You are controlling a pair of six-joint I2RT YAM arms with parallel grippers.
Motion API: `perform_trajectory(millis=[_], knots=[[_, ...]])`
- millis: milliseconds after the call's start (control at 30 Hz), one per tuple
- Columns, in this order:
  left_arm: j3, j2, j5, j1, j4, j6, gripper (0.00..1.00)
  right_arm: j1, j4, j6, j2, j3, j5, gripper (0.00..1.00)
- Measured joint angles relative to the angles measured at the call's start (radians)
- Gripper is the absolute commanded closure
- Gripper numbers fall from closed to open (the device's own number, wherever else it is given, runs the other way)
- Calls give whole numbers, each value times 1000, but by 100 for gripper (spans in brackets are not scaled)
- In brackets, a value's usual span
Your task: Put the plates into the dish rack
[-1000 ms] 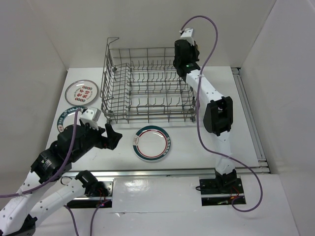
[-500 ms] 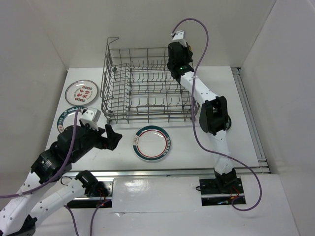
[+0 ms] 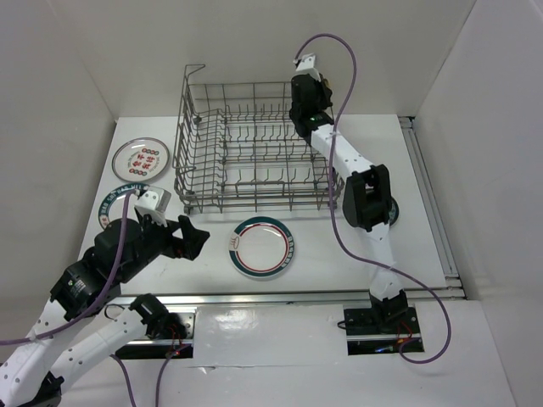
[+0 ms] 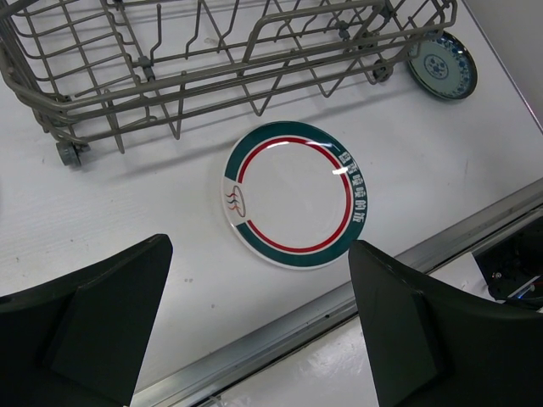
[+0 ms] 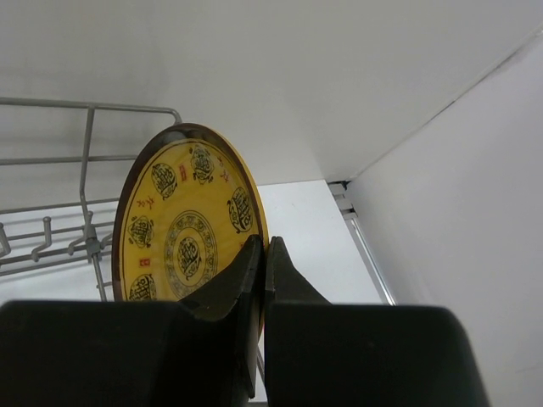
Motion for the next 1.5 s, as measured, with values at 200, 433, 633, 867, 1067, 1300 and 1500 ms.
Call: perform_trajectory(millis=[200, 433, 633, 867, 1067, 1300, 1500], knots=[[0, 0, 2, 0, 0, 0, 1, -21, 2, -5, 2, 0, -35, 100], [0, 0, 2, 0, 0, 0, 0, -28, 10, -9, 23, 6, -77, 100], [0, 0, 2, 0, 0, 0, 0, -10, 23, -23, 61, 8, -94, 100], [0, 0, 3, 0, 1, 0, 0, 2, 40, -51, 86, 21, -84, 76], [0, 0, 3, 0, 1, 0, 0, 6, 51, -47, 97, 16, -77, 33], [0, 1, 3, 0, 1, 0, 0, 9, 45, -19, 84, 0, -32, 0], [0, 3, 2, 0, 1, 0, 0, 24, -160, 141, -156, -137, -17, 0]])
